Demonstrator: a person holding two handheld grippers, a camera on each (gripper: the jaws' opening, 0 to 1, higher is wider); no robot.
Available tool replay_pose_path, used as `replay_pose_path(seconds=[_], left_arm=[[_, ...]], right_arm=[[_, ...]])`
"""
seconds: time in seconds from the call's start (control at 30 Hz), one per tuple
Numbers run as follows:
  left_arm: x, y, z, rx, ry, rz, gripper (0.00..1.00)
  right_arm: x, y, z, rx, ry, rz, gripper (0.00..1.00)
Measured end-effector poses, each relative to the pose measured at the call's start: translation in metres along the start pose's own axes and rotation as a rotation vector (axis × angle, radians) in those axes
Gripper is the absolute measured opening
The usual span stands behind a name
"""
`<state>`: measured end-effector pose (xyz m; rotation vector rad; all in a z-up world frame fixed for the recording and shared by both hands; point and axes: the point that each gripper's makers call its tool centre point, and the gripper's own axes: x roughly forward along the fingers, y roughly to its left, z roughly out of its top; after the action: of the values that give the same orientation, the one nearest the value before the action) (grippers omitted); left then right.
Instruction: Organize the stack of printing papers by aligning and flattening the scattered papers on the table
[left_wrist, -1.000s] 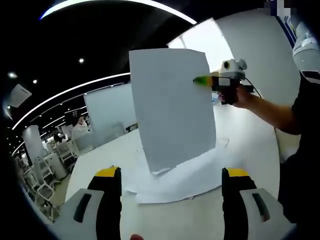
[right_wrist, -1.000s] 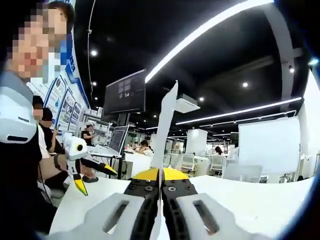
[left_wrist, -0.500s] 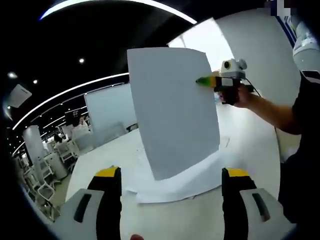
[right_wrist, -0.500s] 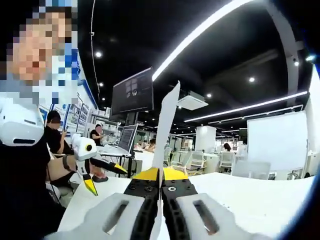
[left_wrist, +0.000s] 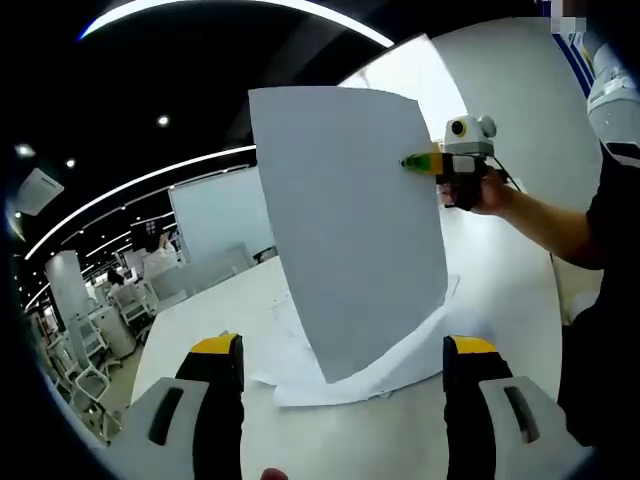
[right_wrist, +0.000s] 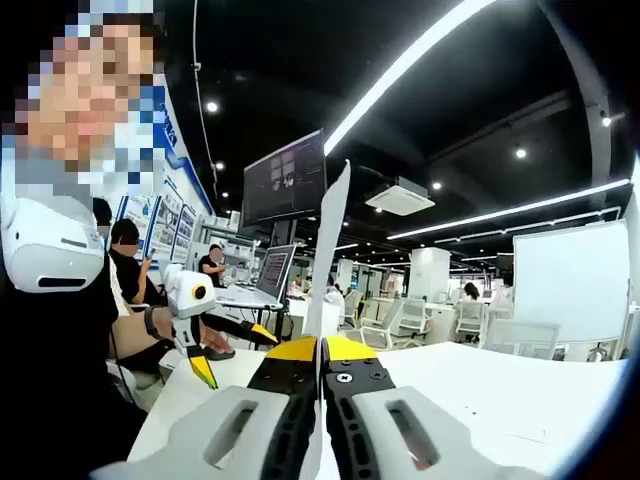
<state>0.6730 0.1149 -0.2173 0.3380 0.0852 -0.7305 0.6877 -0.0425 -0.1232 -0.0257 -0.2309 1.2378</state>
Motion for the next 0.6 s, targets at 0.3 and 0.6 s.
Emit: replay_pose_path(seconds=[0.3, 0.6], left_arm=[[0.001, -0.002, 0.002, 0.004, -0.008, -0.004, 0.84], [-0.001, -0.002, 0.006, 0.009, -0.024, -0.005, 0.82]], right_arm=[[0.000, 0.012, 0.004, 0.027, -0.017, 0.061, 0.00], [0.002, 0.022, 0.002, 0.059, -0.008, 0.106, 0.00]])
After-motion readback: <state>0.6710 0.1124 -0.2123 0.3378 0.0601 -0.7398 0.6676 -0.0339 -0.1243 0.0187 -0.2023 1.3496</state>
